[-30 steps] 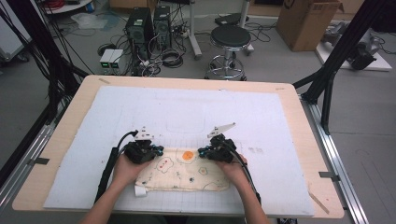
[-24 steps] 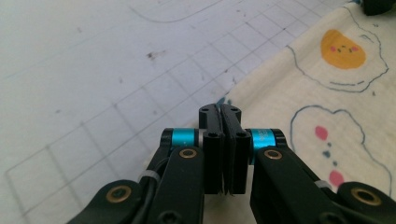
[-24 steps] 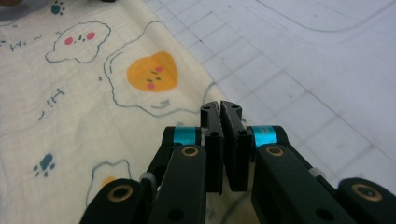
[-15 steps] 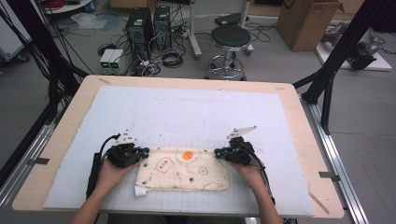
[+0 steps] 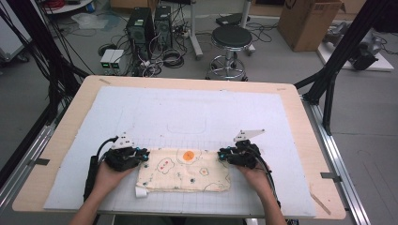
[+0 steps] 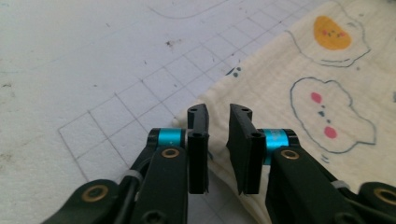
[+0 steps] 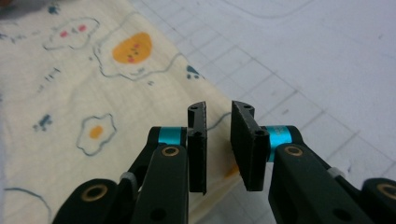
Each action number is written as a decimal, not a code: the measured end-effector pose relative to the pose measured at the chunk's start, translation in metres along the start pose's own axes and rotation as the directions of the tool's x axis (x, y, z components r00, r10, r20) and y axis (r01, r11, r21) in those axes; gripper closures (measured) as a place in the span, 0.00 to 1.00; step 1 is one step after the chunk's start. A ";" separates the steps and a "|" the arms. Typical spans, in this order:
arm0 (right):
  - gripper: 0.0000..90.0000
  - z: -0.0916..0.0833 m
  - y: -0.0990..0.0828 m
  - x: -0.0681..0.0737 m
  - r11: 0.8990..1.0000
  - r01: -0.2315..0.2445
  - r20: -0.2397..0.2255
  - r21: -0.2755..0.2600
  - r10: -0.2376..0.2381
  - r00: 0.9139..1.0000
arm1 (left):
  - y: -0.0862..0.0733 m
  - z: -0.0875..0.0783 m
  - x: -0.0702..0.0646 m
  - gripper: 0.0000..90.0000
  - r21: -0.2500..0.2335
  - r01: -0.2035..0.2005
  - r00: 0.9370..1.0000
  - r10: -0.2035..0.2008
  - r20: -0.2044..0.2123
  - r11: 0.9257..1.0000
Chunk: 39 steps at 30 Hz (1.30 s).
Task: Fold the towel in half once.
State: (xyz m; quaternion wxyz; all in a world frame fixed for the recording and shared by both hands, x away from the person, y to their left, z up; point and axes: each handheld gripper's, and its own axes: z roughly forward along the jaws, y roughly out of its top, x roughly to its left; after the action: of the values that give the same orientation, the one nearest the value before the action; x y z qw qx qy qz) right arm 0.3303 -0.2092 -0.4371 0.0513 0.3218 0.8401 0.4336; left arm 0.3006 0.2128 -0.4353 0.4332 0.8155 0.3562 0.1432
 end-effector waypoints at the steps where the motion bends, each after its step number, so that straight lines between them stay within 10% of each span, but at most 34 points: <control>1: 0.81 -0.001 0.001 0.001 1.000 0.008 -0.003 -0.009 -0.008 1.000 | 0.000 -0.004 0.000 0.84 -0.020 0.014 1.000 -0.013 0.016 1.000; 22: 0.40 -0.020 0.001 0.021 0.998 0.011 0.014 -0.064 -0.010 1.000 | 0.000 -0.027 -0.001 0.64 -0.139 0.020 0.998 -0.011 0.064 0.990; 39: 0.38 -0.018 0.005 0.024 0.997 0.033 0.025 -0.064 -0.031 0.999 | 0.002 -0.025 0.000 0.53 -0.133 0.040 0.997 -0.032 0.066 0.990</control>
State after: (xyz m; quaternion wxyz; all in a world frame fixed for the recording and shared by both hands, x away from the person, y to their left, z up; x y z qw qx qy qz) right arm 0.3073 -0.2052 -0.4174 0.0786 0.3115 0.8301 0.4557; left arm 0.2880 0.2270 -0.4187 0.5007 0.7821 0.3464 0.1328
